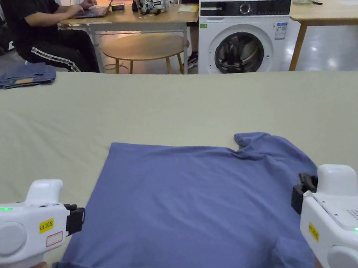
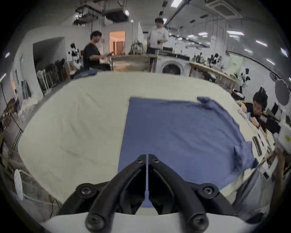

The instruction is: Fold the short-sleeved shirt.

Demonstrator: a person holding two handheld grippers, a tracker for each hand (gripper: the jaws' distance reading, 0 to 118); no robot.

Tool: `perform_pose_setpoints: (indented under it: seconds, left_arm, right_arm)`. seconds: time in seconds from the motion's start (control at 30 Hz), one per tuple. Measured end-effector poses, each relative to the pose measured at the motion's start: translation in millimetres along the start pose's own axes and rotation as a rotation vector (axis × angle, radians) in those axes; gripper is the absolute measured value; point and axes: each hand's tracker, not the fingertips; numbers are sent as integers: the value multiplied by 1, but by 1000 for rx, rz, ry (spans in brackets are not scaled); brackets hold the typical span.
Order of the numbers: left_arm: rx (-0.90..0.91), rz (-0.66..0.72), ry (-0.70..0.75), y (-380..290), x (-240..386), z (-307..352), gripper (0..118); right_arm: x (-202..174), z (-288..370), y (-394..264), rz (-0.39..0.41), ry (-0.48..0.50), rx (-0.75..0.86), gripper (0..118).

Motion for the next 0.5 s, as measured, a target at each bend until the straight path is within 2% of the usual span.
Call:
perform_pose_setpoints:
  seconds: [0.03,0.1,0.17,0.23,0.3,0.4,0.5]
  left_arm:
    - [-44,18,-4,-3,-7,-3,3]
    - [-125,31,12,-13,-16,-9,19]
    - [-195,54,62,-21,-23,-17,23]
    - [-241,56,110,-29,-30,-24,41]
    - [-280,81,151,-37,-32,-29,50]
    - [-364,65,179,-48,-28,-41,50]
    - [-368,78,177,-56,-29,-53,51]
  right_arm:
    - [1,0,-1,0,3,-12,0]
    - [3,-1,-4,8,5,-34,0]
    - [3,-1,-7,24,-3,-48,0]
    - [5,-2,-11,31,-5,-65,0]
    - [6,-2,-13,29,-7,-82,0]
    - [7,-2,-17,27,-11,-104,0]
    - [9,-2,-21,27,-10,-121,0]
